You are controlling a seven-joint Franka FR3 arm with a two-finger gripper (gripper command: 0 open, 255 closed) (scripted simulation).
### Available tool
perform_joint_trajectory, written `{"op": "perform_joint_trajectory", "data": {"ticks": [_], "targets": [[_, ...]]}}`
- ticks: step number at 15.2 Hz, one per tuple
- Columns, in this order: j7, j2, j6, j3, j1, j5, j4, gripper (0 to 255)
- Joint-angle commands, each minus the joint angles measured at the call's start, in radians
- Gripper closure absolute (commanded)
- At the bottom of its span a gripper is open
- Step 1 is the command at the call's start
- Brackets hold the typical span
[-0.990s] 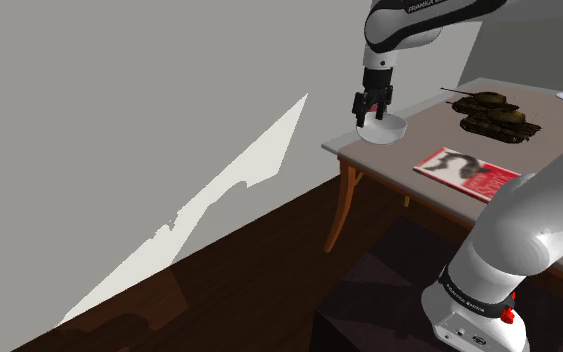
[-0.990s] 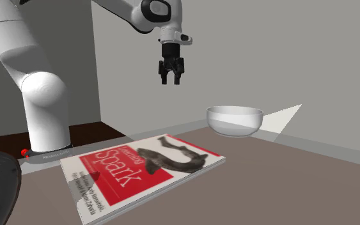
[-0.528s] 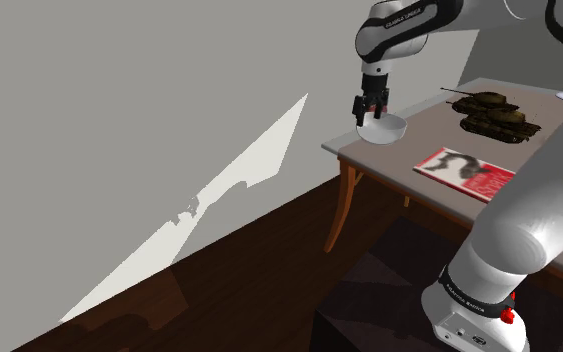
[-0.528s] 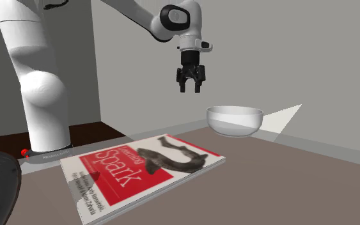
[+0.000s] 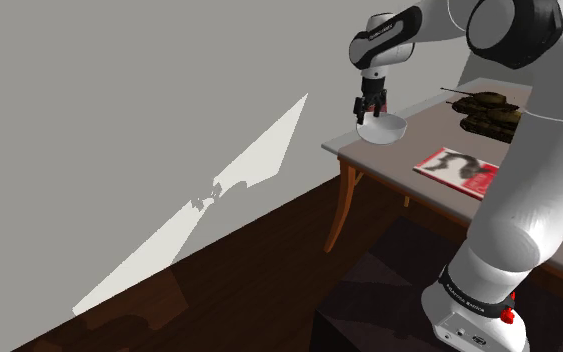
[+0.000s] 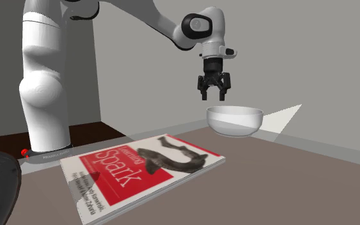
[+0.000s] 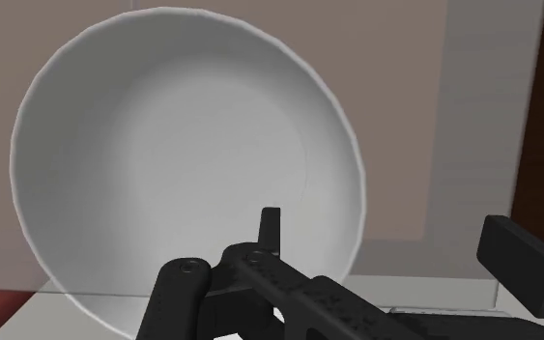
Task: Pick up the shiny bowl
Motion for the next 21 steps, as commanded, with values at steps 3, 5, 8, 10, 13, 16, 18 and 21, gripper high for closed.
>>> {"op": "perform_joint_trajectory", "data": {"ticks": [3, 5, 8, 10, 13, 16, 18, 21], "targets": [[-0.014, 0.037, 0.033, -0.002, -0.009, 0.014, 0.003, 0], [-0.015, 0.047, 0.058, -0.001, -0.010, 0.018, -0.013, 0], [-0.017, 0.060, 0.090, 0.000, -0.012, 0.023, -0.033, 0], [-0.017, 0.061, 0.091, 0.000, -0.012, 0.024, -0.033, 255], [-0.018, 0.062, 0.092, 0.000, -0.012, 0.024, -0.033, 255], [-0.018, 0.062, 0.092, 0.000, -0.012, 0.024, -0.033, 255], [-0.017, 0.062, 0.092, 0.001, -0.012, 0.024, -0.033, 255], [-0.016, 0.049, 0.065, -0.001, -0.010, 0.019, -0.017, 255]]}}
